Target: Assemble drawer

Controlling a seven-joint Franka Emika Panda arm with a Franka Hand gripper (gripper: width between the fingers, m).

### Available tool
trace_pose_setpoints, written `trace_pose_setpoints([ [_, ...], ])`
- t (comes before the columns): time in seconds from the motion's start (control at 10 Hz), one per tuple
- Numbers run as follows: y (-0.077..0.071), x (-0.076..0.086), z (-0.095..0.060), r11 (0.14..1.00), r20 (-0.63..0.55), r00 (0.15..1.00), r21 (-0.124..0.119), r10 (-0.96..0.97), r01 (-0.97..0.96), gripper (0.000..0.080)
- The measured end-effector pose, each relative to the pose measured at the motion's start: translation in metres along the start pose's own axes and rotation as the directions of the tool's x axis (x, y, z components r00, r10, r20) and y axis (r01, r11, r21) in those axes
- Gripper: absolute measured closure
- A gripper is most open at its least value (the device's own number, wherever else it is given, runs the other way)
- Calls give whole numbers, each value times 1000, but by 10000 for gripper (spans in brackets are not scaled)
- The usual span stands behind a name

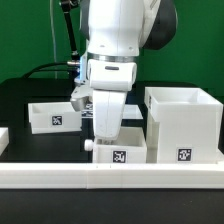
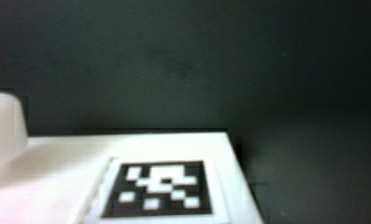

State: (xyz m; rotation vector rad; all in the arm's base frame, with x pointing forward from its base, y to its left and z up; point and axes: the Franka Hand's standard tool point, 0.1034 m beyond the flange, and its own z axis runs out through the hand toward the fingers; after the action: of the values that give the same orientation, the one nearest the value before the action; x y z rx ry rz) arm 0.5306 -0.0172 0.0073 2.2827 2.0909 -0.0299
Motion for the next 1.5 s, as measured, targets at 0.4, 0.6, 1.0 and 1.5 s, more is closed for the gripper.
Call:
trace_pose_setpoints([
  [0.4, 0, 3, -2, 999, 13, 1000, 46, -7, 7, 758],
  [0.6, 0, 2, -2, 999, 15, 1000, 46, -6, 5, 758],
  [1.0, 0, 3, -3, 999, 16, 1000, 50, -1, 0, 758],
  [1.5, 5, 8, -6, 999, 10, 1000, 42, 14, -15, 758],
])
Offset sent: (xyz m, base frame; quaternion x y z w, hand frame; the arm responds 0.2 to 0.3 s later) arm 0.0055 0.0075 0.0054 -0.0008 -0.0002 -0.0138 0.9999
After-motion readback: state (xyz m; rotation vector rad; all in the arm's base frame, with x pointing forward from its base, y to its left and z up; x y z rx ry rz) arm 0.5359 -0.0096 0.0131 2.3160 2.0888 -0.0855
